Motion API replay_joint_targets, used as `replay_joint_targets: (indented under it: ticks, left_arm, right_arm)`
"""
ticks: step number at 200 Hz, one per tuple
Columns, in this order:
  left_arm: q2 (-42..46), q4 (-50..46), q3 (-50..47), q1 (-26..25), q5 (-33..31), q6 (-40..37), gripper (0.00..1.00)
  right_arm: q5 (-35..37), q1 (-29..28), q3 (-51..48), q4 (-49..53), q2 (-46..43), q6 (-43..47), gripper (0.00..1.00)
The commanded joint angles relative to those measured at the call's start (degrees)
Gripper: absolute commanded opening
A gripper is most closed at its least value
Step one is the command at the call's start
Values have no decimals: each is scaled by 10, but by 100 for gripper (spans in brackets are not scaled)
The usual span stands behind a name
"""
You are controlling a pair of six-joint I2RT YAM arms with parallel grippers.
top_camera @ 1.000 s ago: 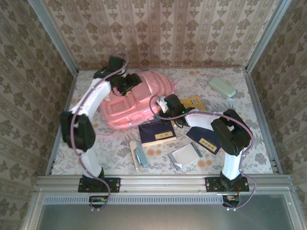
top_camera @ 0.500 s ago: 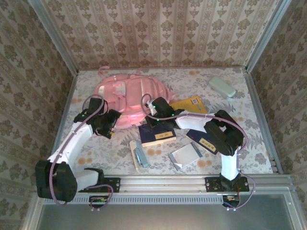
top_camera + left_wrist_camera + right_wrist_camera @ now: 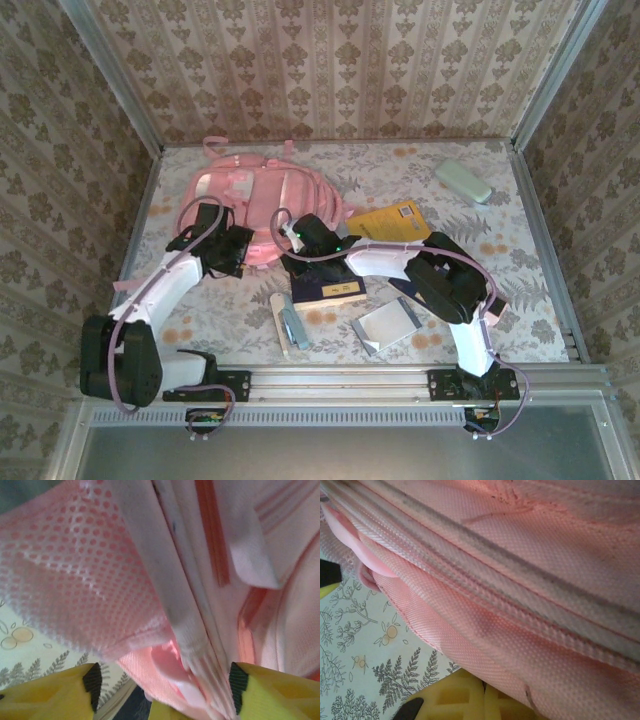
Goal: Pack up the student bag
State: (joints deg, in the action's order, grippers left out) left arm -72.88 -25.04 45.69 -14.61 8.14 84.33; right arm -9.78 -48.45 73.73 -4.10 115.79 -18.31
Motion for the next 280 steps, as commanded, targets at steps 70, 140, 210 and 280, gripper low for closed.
replay_joint_targets:
  ticks: [70, 140, 210, 280]
  left_arm:
    - [-66, 51, 19, 14, -79, -16, 21]
    - [-74, 6, 73, 34, -85, -69, 0]
    - [-74, -19, 103, 39, -84, -112, 0]
    - [-80, -37, 134, 43, -83, -126, 0]
  right_arm:
    - [14, -7, 26, 32, -2, 42, 0]
    - [63, 7, 40, 116, -7, 115, 0]
    - [75, 52, 38, 149, -25, 139, 0]
    - [58, 107, 21, 157, -42, 156, 0]
